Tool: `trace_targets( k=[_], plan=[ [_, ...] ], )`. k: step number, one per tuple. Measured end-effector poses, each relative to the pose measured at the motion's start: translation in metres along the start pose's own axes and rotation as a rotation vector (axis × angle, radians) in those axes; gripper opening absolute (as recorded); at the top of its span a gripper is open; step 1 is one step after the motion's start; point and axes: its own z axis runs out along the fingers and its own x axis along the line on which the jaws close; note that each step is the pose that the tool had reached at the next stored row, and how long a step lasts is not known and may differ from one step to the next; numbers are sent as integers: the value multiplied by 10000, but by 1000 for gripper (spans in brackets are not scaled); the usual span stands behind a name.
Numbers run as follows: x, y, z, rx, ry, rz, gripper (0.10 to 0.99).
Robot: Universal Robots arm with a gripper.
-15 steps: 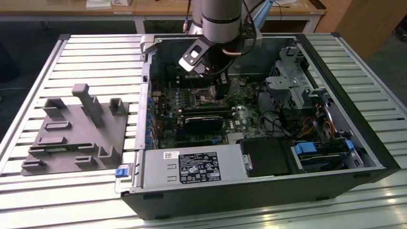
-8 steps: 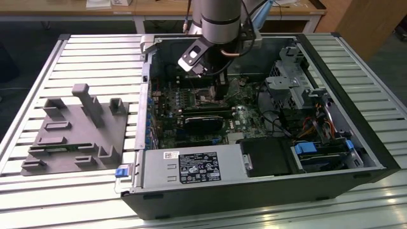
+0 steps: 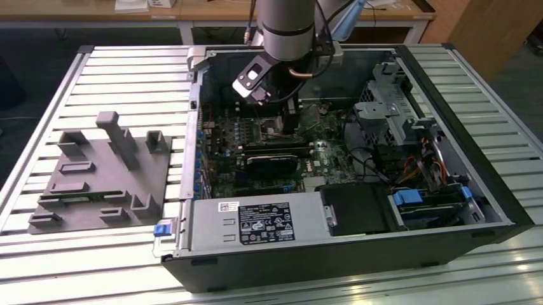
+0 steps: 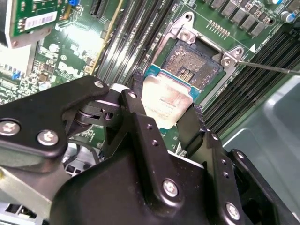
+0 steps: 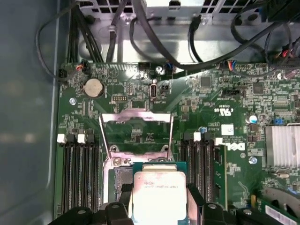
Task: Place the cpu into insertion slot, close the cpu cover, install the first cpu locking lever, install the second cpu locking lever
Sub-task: 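Place the cpu into insertion slot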
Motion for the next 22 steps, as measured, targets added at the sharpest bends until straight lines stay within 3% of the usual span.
trace_targets(
  k=[7,22],
  plan=[
    [19,-67,74,-124,11,-105,541],
    [129,-176,158,-167,18,-191,541]
  ],
)
